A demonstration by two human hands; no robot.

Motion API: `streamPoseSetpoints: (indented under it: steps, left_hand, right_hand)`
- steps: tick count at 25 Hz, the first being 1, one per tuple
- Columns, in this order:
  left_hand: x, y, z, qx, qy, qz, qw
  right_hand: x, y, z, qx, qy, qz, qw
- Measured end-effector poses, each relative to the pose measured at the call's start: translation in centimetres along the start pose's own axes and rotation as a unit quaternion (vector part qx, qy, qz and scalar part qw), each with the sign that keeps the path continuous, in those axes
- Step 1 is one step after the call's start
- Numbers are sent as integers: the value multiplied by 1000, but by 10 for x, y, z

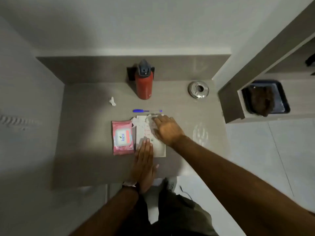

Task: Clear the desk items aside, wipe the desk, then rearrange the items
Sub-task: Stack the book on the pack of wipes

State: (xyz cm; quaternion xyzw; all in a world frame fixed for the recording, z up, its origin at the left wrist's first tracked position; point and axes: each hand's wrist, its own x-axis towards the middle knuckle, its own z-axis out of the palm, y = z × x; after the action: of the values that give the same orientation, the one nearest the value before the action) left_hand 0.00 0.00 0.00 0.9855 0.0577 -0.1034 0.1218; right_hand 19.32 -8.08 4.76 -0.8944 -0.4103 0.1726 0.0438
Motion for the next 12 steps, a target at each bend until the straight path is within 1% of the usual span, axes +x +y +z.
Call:
streamPoseSetpoints:
  steps: [1, 2, 3, 6, 8, 9, 10, 12]
  left_hand:
    - [9, 0, 7, 12, 10, 12, 1000]
    - [18, -2, 2, -1, 0, 17, 1000]
    - [26, -3, 6, -3, 5, 20, 1000]
    - [42, -5, 7, 8, -29, 42, 999]
    - [44, -8, 12, 34, -34, 71, 996]
    - [46, -9, 15, 40, -32, 76, 996]
    - [46, -12, 18, 31, -30, 74, 996]
    - [43, -12, 20, 27, -31, 69, 997]
  right_hand:
    - [10, 0, 8, -7, 10, 34, 999]
    - [18, 1, 10, 0, 34, 65, 997]
    - [26, 1, 16, -11, 35, 78, 996]
    - [42, 4, 16, -36, 46, 37, 998]
    - [43, 12, 15, -15, 73, 34, 997]
    - [39, 15, 15, 12, 85, 46, 995]
    - [31, 18, 15, 53, 122, 60, 989]
    - [-9, 34, 19, 120, 241, 102, 958]
